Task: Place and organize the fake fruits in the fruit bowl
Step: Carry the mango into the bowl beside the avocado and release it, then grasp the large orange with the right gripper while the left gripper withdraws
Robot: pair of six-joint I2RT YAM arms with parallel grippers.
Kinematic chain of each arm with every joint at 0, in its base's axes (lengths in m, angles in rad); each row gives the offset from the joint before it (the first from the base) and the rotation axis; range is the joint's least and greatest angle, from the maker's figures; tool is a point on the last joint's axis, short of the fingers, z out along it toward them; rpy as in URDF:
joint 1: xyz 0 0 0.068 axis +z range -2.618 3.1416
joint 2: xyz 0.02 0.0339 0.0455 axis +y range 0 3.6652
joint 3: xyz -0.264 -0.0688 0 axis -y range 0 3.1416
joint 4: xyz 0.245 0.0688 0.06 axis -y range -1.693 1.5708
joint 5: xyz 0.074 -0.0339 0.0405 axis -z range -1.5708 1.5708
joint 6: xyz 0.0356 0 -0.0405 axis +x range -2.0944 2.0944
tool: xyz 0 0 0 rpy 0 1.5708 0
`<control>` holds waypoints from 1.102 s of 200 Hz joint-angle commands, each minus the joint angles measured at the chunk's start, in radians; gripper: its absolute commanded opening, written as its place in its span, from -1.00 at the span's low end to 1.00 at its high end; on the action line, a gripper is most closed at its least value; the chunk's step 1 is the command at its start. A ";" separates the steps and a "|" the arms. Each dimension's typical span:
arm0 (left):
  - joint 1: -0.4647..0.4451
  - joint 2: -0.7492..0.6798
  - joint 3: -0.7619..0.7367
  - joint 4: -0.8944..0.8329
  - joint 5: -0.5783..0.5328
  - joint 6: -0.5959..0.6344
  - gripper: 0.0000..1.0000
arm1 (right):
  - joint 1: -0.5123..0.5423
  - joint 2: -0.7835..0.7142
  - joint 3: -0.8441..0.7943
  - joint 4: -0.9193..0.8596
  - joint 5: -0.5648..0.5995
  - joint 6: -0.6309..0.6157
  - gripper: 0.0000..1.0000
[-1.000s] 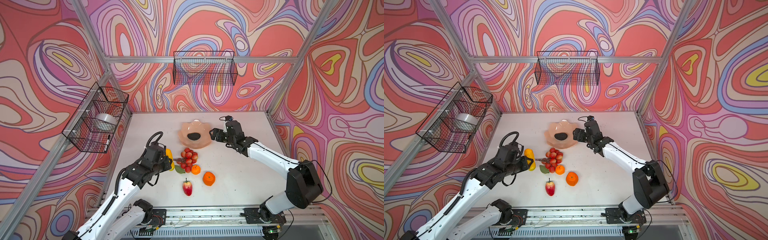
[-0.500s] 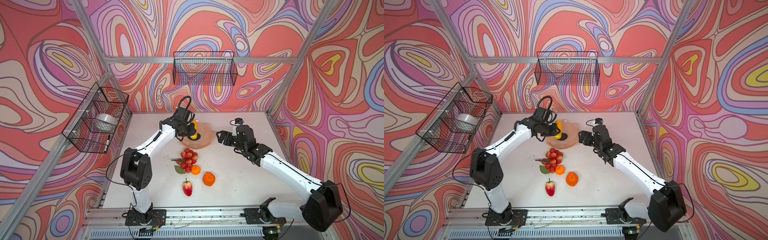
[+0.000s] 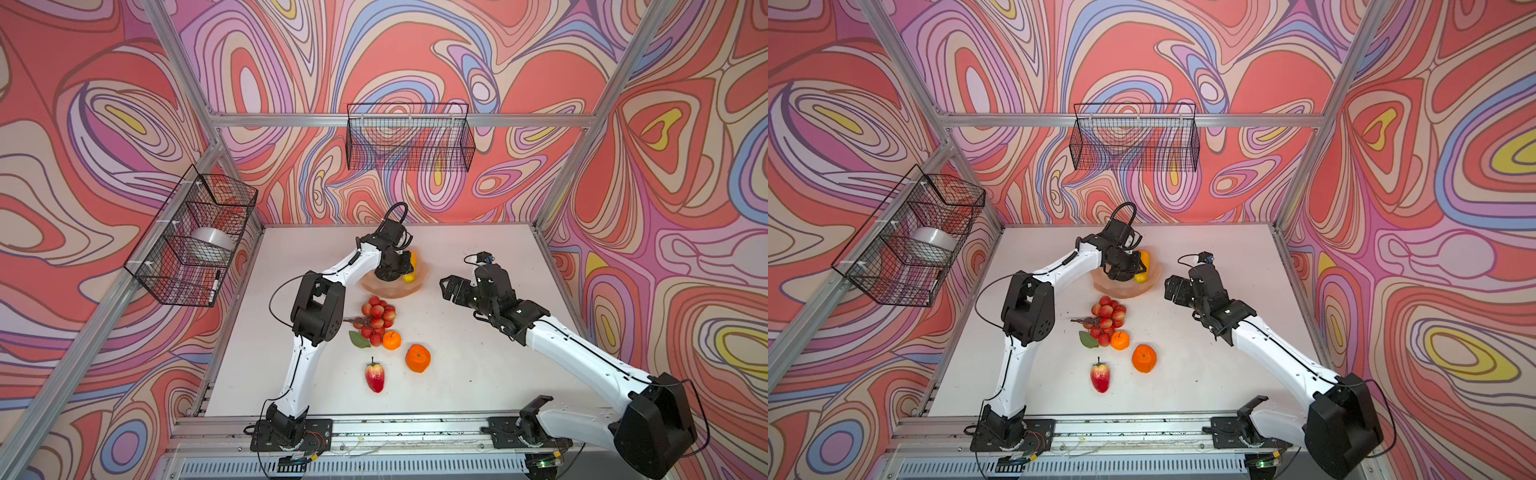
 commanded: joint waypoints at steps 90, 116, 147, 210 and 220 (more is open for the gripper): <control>0.003 -0.129 -0.067 0.053 0.048 -0.050 0.32 | -0.004 -0.028 0.036 -0.152 0.010 -0.029 0.85; 0.005 -0.296 -0.150 0.152 0.071 -0.066 0.37 | 0.044 -0.031 0.058 -0.275 -0.022 -0.049 0.84; 0.004 -0.571 -0.358 0.346 0.027 -0.060 0.44 | 0.217 -0.016 0.055 -0.400 0.022 0.017 0.84; 0.026 -1.134 -0.943 0.528 -0.362 -0.017 0.86 | 0.444 0.139 0.032 -0.314 -0.015 0.164 0.83; 0.041 -1.208 -0.998 0.476 -0.405 -0.019 0.91 | 0.473 0.168 0.040 -0.309 -0.007 0.172 0.84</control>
